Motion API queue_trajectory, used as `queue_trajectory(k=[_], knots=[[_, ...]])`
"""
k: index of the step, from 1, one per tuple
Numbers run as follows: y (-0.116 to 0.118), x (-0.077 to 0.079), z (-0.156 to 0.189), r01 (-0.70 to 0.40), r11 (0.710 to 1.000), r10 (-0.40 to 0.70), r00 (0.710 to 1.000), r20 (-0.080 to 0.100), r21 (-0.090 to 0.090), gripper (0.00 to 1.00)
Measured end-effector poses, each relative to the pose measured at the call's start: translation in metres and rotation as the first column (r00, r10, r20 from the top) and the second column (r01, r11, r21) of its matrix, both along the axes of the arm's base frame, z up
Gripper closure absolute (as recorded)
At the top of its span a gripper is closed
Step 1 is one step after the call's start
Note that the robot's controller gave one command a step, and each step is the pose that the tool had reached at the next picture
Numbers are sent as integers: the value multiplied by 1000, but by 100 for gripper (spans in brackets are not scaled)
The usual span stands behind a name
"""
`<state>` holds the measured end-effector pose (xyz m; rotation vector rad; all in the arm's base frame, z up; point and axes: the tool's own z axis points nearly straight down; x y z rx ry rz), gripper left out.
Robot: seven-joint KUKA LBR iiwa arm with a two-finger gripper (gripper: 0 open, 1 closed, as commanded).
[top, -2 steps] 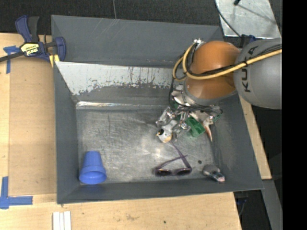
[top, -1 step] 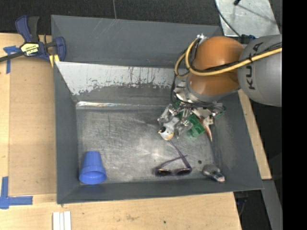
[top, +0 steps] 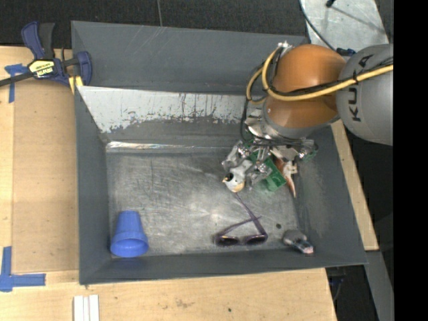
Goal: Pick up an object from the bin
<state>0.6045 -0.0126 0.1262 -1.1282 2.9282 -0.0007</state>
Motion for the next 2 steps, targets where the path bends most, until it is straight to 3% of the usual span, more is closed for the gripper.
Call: queue_trajectory(k=[2], knots=[[0,1,26,2,1000,-2,1000,2,0,100]])
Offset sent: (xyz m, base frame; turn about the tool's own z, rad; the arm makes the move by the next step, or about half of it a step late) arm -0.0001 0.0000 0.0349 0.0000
